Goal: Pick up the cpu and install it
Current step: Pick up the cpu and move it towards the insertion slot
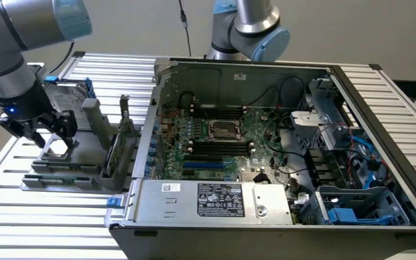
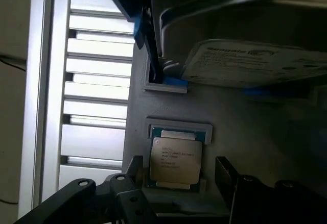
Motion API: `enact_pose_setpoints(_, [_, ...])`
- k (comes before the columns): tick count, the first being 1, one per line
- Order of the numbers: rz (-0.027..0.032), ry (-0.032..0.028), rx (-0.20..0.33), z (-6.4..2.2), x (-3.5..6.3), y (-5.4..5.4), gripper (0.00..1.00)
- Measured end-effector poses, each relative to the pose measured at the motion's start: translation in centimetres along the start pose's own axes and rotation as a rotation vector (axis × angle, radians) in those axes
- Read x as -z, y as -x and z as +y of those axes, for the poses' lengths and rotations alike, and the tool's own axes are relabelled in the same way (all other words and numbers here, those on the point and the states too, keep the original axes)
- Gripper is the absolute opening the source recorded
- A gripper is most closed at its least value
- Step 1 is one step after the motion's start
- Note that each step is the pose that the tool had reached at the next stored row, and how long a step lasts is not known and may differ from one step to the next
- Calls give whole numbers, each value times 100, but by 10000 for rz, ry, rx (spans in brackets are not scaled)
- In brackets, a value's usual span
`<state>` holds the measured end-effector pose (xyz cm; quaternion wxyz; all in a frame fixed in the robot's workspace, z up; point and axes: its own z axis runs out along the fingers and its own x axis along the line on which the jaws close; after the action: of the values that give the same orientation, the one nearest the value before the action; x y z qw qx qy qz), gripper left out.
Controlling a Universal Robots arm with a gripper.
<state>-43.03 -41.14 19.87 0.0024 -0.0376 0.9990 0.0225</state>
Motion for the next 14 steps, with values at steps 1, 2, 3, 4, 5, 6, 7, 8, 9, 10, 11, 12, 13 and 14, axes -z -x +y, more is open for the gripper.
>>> enact_pose_setpoints(1, [0,0,-21,-1,-18,-1,67])
enact_pose_setpoints(2, [-2,1,-57,-1,-36,-2,67])
enact_pose_setpoints(3, [-4,0,-102,-2,-54,-3,67])
enact_pose_setpoints(4, [-6,-1,-151,-3,-72,-3,67])
enact_pose_setpoints(5, [-8,-1,-192,-3,-90,-3,67])
enact_pose_setpoints(6, [-8,-1,-227,-4,-109,-3,67])
enact_pose_setpoints(7, [-6,-1,-266,-5,-125,-3,67])
enact_pose_setpoints(8, [3,-1,-310,-5,-137,-3,67])
enact_pose_setpoints(9, [19,0,-350,-5,-145,-4,67])
enact_pose_setpoints(10, [42,3,-390,-5,-148,-4,67])
enact_pose_setpoints(11, [61,4,-430,-5,-149,-4,67])
enact_pose_setpoints(12, [71,5,-469,-6,-149,-4,67])
enact_pose_setpoints(13, [75,8,-501,-6,-150,-3,67])
enact_pose_setpoints(14, [76,11,-525,-6,-152,-2,67])
